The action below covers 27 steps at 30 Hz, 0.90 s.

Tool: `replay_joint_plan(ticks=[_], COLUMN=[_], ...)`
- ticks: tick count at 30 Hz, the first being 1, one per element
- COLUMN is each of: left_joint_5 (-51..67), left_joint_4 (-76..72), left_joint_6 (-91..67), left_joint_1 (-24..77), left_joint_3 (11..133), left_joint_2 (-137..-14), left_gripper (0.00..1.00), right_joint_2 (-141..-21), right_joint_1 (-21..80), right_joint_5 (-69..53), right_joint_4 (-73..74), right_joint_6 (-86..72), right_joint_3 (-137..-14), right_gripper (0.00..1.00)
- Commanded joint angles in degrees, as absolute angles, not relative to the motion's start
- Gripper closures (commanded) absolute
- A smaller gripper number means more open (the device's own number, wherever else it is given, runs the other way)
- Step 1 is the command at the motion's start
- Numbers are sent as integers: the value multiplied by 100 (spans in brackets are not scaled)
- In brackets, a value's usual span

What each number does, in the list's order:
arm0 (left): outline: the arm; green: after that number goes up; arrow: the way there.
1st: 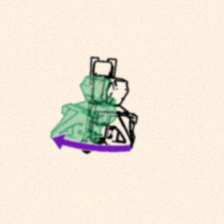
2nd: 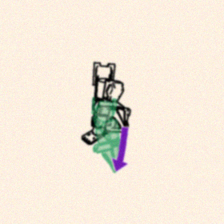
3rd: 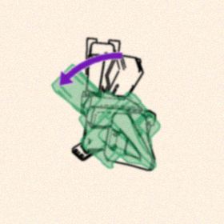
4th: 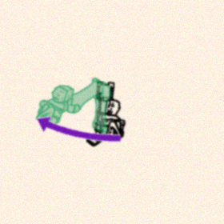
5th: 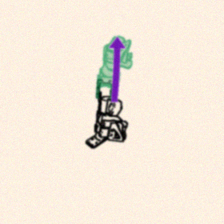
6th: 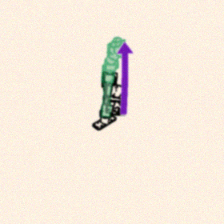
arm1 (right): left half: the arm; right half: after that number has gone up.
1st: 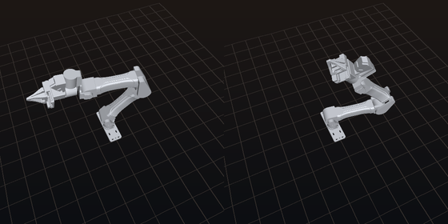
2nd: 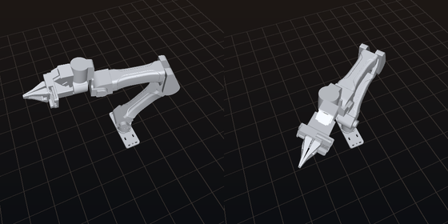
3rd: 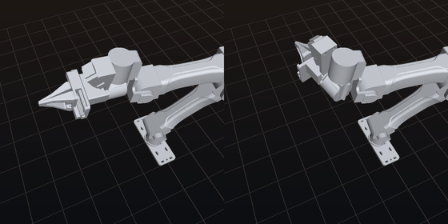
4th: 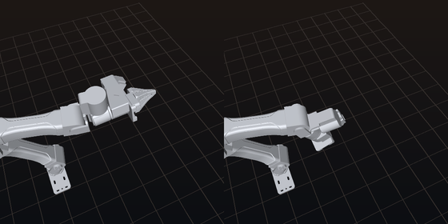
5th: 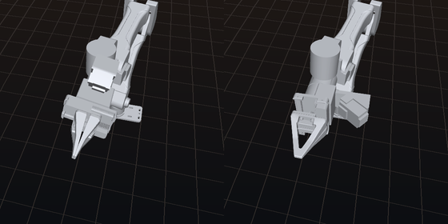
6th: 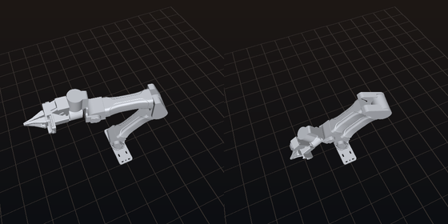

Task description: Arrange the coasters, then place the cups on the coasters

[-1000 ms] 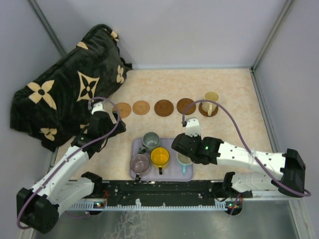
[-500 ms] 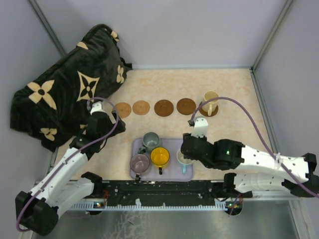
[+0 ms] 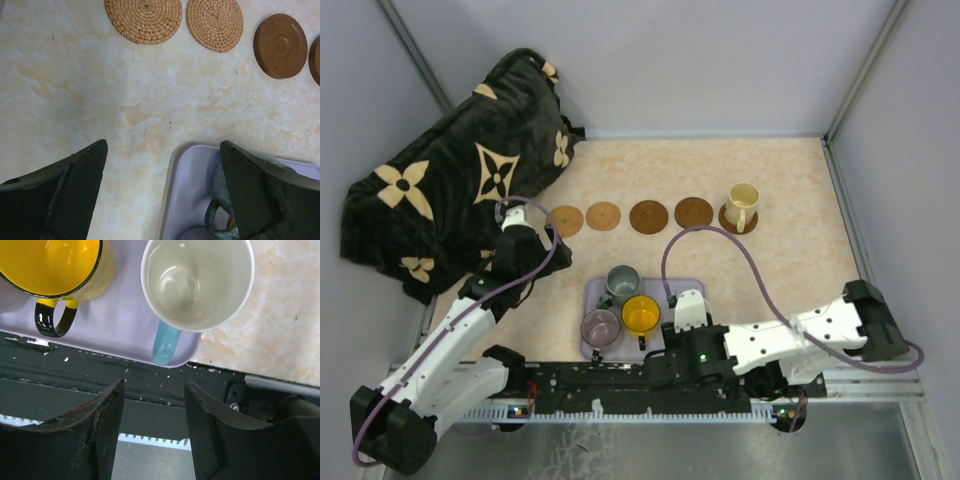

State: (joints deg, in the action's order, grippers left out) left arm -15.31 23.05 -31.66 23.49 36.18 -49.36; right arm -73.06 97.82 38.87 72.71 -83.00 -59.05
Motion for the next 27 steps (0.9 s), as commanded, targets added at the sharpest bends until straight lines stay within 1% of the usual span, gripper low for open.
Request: replay_joint_plan(ticks=[1, 5, 10, 16, 27], left_joint_5=[-1410, -1362, -1329, -1277, -1274], left_joint_4=[2349, 2346, 2294, 2194, 2145], left_joint_6=[-3079, -3042, -3036, -3066, -3034], left_joint_1=[2368, 2373, 2372, 2368, 2371], left_joint_3=[3788, 3745, 3724, 3707, 3734], left_joint_2=[-4842, -4853, -4869, -5002, -5137], left_gripper=[0, 0, 0, 0, 0], right_joint_2=[-7870, -8179, -7777, -7218, -7210], right_joint_1=[10007, 10017, 9983, 9744, 9313], right_joint_5=[4245, 4289, 4374, 4397, 4406], right_joint_4=[8115, 8289, 8165, 7464, 6425], right_joint_6=[-9739, -10252, -10748, -10432, -9652], right_joint_3=[-6455, -6465, -5994, -5454, -5095], right_gripper=[47, 43, 42, 42, 42])
